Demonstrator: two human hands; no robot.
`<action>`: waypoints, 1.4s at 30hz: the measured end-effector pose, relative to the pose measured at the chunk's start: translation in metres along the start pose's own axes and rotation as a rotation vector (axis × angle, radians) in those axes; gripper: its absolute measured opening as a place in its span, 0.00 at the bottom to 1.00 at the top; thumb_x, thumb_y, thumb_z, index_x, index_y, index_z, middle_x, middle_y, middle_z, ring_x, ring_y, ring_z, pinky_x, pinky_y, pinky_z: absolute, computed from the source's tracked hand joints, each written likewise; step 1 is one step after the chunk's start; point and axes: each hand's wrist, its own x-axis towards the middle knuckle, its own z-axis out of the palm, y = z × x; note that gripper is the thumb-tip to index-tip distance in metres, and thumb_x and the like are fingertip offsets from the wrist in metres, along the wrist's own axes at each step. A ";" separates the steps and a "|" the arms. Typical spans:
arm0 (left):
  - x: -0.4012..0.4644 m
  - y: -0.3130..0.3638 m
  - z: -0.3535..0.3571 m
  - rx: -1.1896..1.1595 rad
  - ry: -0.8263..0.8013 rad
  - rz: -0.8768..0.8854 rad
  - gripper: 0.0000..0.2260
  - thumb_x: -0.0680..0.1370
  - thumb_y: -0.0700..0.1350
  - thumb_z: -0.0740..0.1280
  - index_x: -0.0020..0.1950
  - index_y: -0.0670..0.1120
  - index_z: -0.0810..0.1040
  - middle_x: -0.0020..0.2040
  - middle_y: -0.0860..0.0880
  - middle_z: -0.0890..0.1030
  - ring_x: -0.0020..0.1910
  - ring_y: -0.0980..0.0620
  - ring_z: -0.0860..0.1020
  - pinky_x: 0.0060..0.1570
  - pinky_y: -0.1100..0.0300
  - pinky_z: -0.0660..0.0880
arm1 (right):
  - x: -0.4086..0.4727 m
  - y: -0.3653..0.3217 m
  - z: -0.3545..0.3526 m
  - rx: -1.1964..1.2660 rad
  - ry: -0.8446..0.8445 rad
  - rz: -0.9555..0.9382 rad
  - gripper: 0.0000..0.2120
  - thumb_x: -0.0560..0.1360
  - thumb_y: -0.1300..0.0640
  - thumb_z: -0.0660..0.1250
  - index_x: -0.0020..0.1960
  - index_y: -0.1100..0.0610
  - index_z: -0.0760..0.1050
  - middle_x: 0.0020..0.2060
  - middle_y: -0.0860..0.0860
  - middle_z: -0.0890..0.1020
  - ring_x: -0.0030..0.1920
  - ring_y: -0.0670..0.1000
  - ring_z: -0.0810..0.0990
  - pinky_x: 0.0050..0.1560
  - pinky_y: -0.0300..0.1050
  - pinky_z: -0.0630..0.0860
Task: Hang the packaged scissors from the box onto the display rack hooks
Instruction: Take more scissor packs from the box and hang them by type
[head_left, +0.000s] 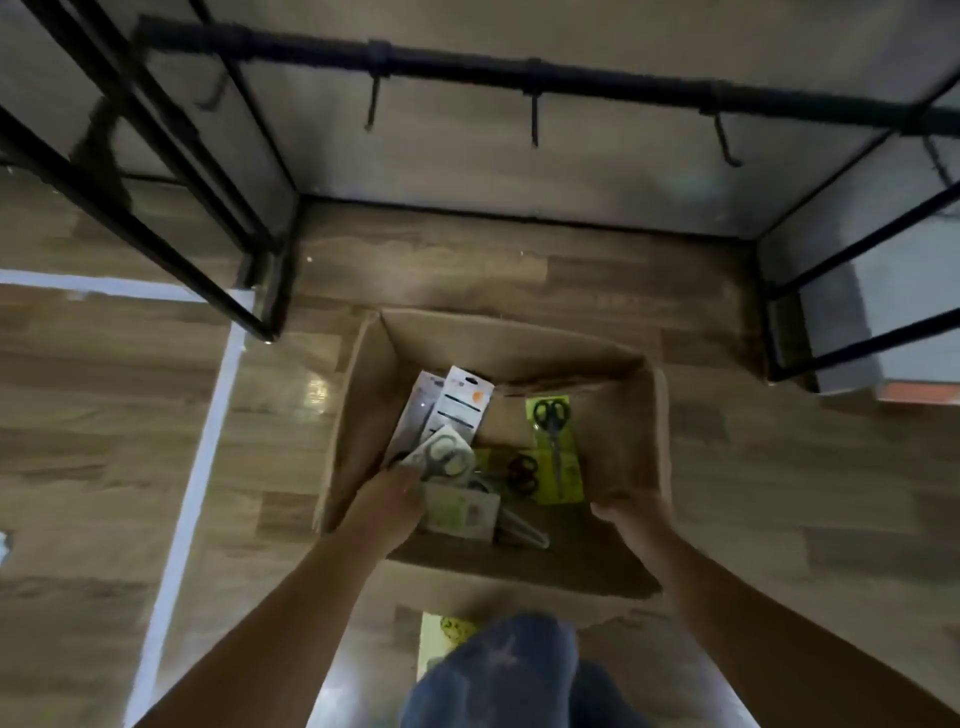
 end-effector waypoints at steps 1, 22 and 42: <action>0.030 -0.010 0.018 0.033 -0.007 0.011 0.15 0.81 0.40 0.58 0.67 0.42 0.72 0.65 0.41 0.75 0.63 0.43 0.74 0.59 0.58 0.68 | 0.030 0.003 0.009 0.016 0.029 -0.052 0.02 0.74 0.61 0.67 0.43 0.57 0.78 0.53 0.62 0.80 0.46 0.57 0.78 0.43 0.43 0.70; 0.211 -0.080 0.120 -0.056 0.015 0.011 0.52 0.62 0.41 0.81 0.77 0.51 0.52 0.72 0.47 0.67 0.70 0.44 0.66 0.65 0.49 0.70 | 0.234 0.035 0.131 -0.045 0.036 -0.212 0.46 0.58 0.57 0.81 0.70 0.59 0.61 0.64 0.58 0.72 0.63 0.58 0.72 0.61 0.51 0.71; 0.186 -0.078 0.070 -0.222 0.013 -0.044 0.25 0.66 0.34 0.76 0.62 0.40 0.77 0.55 0.41 0.80 0.55 0.43 0.77 0.54 0.55 0.73 | 0.186 0.010 0.096 0.014 0.056 -0.355 0.26 0.64 0.70 0.73 0.60 0.58 0.73 0.53 0.57 0.79 0.55 0.57 0.77 0.54 0.49 0.75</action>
